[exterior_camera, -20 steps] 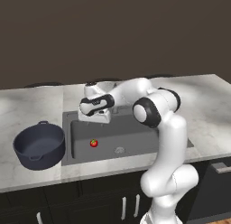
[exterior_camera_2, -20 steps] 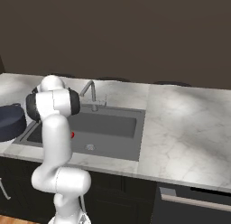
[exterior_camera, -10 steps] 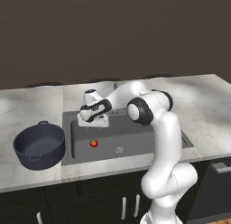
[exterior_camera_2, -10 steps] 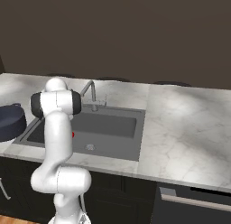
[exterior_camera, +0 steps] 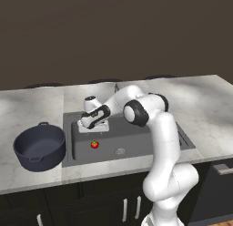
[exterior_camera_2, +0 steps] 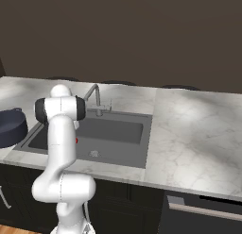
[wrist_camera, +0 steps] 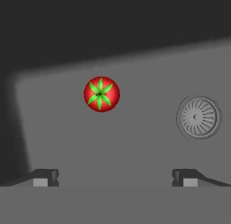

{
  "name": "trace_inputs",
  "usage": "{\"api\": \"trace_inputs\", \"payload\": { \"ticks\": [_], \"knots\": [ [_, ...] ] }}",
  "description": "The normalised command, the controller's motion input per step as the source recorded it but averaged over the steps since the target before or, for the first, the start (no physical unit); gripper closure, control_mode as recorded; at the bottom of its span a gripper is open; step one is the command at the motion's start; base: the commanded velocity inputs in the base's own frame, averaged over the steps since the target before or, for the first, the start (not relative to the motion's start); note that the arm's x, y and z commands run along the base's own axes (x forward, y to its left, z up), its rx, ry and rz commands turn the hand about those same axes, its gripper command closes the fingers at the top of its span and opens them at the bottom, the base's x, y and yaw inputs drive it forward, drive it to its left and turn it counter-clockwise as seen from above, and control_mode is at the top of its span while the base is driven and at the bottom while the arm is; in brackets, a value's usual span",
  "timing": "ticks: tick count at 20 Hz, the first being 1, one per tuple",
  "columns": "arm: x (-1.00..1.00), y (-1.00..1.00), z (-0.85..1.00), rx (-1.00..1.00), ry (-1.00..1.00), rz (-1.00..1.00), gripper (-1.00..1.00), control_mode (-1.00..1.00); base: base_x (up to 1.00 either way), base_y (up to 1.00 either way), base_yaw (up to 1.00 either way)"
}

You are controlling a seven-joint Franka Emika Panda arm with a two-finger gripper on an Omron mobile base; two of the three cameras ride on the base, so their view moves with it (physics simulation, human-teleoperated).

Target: Dump the tomato from the pot into the sink. Then turn on the water and wash the tomato. Then turn off the water and put the tomato back in the pot.

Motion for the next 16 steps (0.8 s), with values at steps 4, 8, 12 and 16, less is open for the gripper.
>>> {"api": "trace_inputs", "payload": {
  "ticks": [4,8,12,16],
  "knots": [
    [0.02,0.00,-0.32,0.00,-0.07,0.11,-1.00,-1.00,0.00,0.00,0.00],
    [0.07,0.00,-0.32,0.00,-0.08,0.09,-1.00,-1.00,0.00,0.00,0.00],
    [0.17,0.00,-0.35,0.02,-0.05,0.05,-1.00,-1.00,0.00,0.00,0.00],
    [0.17,0.00,-0.30,0.05,-0.04,0.03,-1.00,-1.00,0.00,0.00,0.00]
  ]
}}
